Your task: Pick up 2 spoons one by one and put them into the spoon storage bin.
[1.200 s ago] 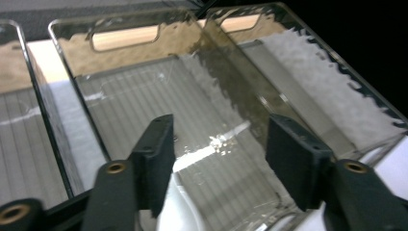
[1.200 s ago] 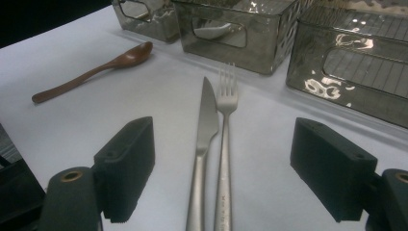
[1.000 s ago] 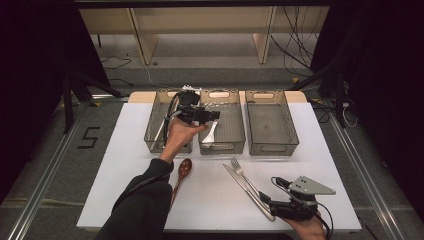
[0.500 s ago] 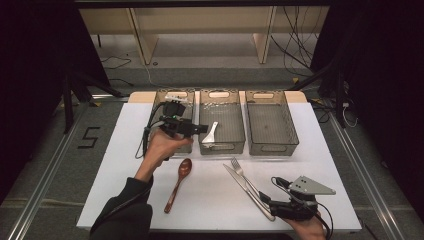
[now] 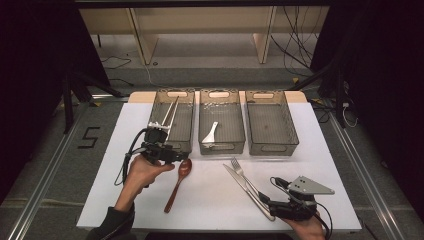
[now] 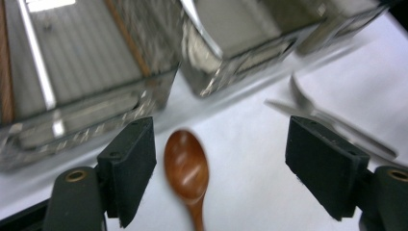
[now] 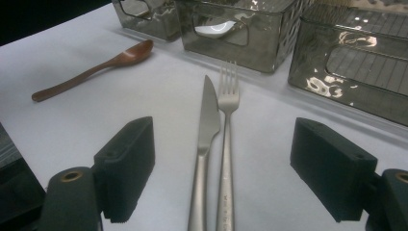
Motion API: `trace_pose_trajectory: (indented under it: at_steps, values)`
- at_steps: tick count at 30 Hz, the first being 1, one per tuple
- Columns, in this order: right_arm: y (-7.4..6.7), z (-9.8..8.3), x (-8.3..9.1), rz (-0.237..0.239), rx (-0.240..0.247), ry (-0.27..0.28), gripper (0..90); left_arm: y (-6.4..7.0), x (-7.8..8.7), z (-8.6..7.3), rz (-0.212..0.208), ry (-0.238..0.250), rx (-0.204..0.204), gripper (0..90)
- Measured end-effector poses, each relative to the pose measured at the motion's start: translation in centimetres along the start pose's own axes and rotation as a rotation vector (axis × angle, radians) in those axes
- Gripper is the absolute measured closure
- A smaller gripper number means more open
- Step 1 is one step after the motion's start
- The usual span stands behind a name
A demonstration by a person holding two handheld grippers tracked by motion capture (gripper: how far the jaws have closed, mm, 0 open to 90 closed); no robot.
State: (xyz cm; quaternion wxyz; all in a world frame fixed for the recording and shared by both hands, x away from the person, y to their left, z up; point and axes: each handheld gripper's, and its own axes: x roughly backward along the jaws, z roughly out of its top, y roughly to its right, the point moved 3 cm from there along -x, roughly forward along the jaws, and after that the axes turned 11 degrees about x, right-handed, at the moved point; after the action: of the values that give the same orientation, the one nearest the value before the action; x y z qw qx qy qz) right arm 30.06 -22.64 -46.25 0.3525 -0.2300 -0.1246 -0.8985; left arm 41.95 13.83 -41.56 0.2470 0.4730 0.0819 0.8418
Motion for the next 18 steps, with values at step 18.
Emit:
trace_pose_trajectory:
  at_steps: [18]
  values:
    - [0.0, 0.0, 0.0, -0.001, 0.007, 0.000, 24.5, -0.4, -1.7, -3.7, 0.102, -0.155, -0.032, 25.3]
